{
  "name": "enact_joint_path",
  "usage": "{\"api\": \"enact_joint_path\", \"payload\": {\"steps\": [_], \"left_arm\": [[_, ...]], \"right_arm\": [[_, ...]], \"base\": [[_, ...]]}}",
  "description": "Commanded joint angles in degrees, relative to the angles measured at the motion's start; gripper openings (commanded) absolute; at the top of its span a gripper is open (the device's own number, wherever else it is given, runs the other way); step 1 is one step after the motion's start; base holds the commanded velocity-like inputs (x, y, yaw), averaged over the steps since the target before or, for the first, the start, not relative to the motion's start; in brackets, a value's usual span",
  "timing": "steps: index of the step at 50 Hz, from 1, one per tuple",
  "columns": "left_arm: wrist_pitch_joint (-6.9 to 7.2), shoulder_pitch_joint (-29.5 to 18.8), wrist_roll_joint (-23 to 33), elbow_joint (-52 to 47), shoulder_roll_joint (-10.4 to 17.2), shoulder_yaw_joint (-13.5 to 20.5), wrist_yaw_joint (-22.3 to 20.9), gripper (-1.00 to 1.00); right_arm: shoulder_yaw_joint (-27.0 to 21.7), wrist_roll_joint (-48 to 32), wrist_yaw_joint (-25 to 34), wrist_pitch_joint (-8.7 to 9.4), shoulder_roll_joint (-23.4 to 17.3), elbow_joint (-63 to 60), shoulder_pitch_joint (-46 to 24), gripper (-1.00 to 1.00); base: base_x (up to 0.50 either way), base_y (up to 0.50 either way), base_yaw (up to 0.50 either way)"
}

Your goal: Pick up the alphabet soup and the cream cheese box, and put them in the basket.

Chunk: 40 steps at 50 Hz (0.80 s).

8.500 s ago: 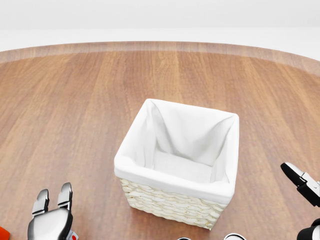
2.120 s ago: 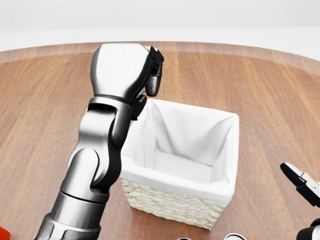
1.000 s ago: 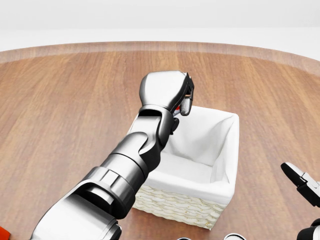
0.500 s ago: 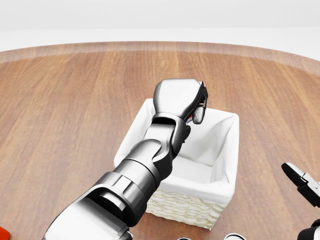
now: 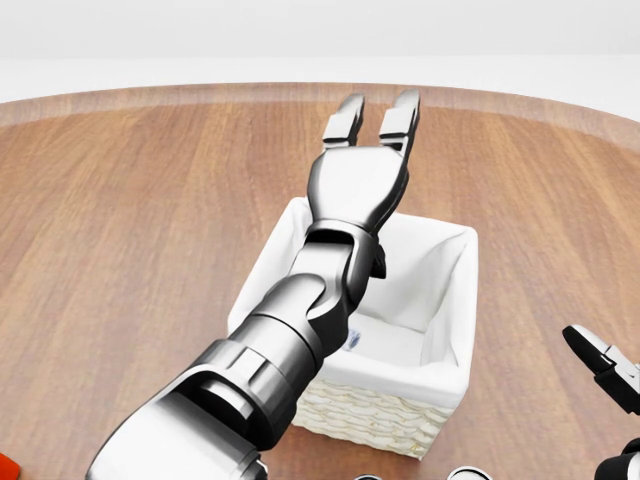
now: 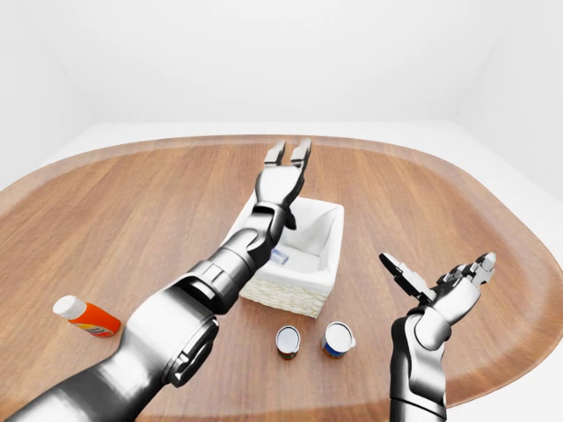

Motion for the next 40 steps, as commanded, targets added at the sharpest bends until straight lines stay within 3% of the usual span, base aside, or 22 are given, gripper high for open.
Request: {"api": "enact_joint_path", "payload": {"steps": [1,10,27,34,37,40], "left_arm": [[0.00,-0.9,-1.4,-0.5,0.6,0.3,0.2,1.00],[0.00,-1.9,-4.0,-2.1,2.0,0.8,1.2,1.00],[0.00,-2.1,-11.1,-9.4,8.4,1.9,1.2,1.00],[0.00,1.6,-13.9,-15.8,9.8,2.0,2.2,1.00],[0.00,5.9,-11.3,-26.4,10.8,0.7,2.2,1.00],[0.00,10.3,-11.4,-37.0,11.6,1.6,-1.4,1.00]], "right_arm": [[0.0,-0.2,0.0,-0.19,0.0,0.4,-0.2,1.00],[0.0,0.0,0.0,0.03,0.0,0.0,0.0,1.00],[0.1,-0.4,0.0,-0.59,0.0,0.7,-0.2,1.00],[0.1,-0.4,0.0,0.00,0.0,-0.2,0.0,1.00],[0.1,-0.4,0.0,0.03,0.0,-0.1,-0.1,1.00],[0.1,-0.3,0.0,0.01,0.0,0.0,-0.1,1.00]], "base": [[0.00,0.00,0.00],[0.00,0.00,0.00],[0.00,0.00,0.00],[0.00,0.00,0.00],[0.00,0.00,0.00],[0.00,0.00,0.00]]}}
